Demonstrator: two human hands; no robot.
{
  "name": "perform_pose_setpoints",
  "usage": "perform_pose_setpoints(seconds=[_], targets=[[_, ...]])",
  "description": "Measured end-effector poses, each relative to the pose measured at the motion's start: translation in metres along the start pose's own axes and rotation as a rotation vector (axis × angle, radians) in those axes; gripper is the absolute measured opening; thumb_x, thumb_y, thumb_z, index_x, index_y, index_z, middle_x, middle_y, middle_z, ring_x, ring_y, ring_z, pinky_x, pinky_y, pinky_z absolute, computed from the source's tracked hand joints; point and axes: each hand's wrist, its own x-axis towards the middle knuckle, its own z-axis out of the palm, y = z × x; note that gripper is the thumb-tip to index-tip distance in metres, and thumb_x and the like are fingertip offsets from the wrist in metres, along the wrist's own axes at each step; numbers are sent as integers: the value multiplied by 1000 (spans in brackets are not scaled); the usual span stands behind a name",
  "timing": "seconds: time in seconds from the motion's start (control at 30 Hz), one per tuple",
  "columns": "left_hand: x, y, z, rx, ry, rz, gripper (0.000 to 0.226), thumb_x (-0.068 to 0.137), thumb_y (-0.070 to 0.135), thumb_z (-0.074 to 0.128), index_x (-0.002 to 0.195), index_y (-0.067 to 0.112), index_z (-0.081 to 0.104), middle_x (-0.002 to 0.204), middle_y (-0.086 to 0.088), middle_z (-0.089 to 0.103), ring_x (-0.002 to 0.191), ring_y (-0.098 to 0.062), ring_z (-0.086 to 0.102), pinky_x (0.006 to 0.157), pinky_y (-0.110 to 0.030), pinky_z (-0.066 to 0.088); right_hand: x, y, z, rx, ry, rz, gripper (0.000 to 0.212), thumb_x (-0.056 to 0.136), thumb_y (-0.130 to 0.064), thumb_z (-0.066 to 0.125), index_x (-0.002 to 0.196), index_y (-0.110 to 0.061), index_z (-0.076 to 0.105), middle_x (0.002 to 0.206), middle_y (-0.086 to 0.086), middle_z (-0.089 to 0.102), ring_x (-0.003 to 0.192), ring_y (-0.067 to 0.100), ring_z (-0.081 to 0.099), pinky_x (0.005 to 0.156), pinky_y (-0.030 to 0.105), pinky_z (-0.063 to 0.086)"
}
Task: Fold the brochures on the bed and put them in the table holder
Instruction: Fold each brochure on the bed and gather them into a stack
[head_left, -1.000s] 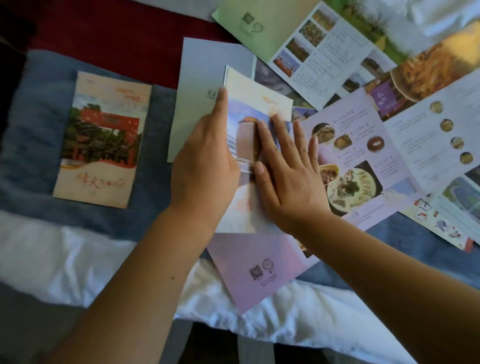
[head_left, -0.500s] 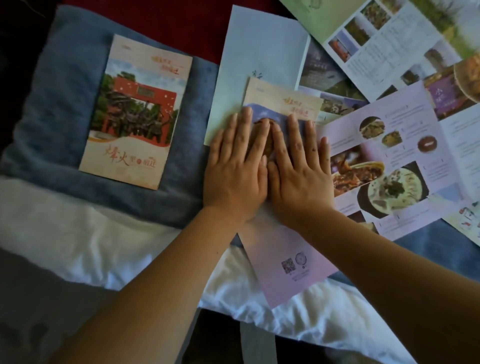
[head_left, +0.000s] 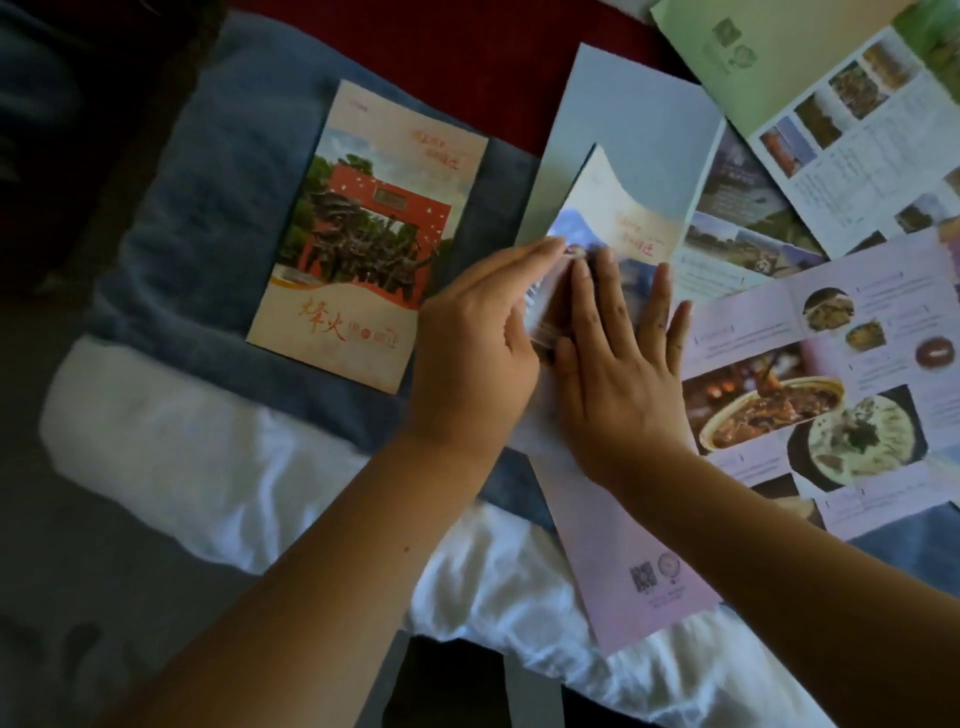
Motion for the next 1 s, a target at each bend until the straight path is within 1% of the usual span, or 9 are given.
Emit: perform_pose_setpoints(seconds=[0.2,0.37,0.47,0.6,0.7,0.77,0.87,0.93,1.0], targets=[[26,-47,-63,190,62,-13,34,97,-8,54,128,-2,68,131,-14,68,127,-23,63,111,-22,45,41,-72,6,-58,-54,-143,63,108,-50,8,167,-30,-2,174,-5,-11,158,33,-19,124,49,-21],[39,-85,-100,259,-7,-74,44,102,23,42,132,2,66,140,-13,63,132,-24,59,109,-13,37,70,-113,13,-88,-114,-243,67,105,-52,2,167,-27,-2,174,0,-11,159,31,-18,124,49,-23],[41,-101,-106,257,-8,-88,36,102,17,48,130,4,67,138,-13,64,129,-25,60,106,-7,34,79,-122,14,-109,-163,-258,68,103,-53,-2,166,-29,-7,173,-1,-16,158,28,-21,125,50,-20],[41,-109,-106,298,-75,-129,37,102,12,51,137,6,63,147,-13,57,136,-29,53,110,-22,36,82,-124,11,-121,-191,-255,65,107,-52,6,167,-30,-4,174,-1,-12,159,28,-18,126,47,-16],[36,-102,-109,343,-154,-131,38,100,17,52,134,6,65,151,-14,52,141,-33,46,115,-30,32,87,-127,1,-50,-141,-231,61,110,-45,36,166,-25,22,173,3,14,160,30,9,129,50,17],[31,-97,-111,329,-279,-129,37,94,16,69,130,7,68,151,-14,52,142,-34,46,121,-45,32,94,-131,-7,-27,-116,-183,63,104,-44,51,162,-28,33,168,1,25,152,28,32,110,50,48],[23,-92,-106,506,-560,-147,70,92,43,71,153,21,45,167,-6,28,155,-28,22,124,-41,17,109,-137,-14,-141,-206,-142,72,101,-53,57,162,-41,20,172,-2,10,152,26,34,98,47,53],[20,-93,-101,536,-615,-215,85,91,51,67,162,30,25,172,1,11,158,-24,7,123,-38,23,118,-139,-14,-234,-330,-131,85,100,-52,63,164,-41,8,174,3,-1,155,31,27,100,50,53],[20,-95,-98,523,-612,-241,87,88,53,69,161,39,23,172,6,9,159,-22,8,117,-42,36,126,-142,-10,-295,-394,-136,92,98,-51,65,165,-37,3,174,11,-2,151,40,33,99,51,52]])
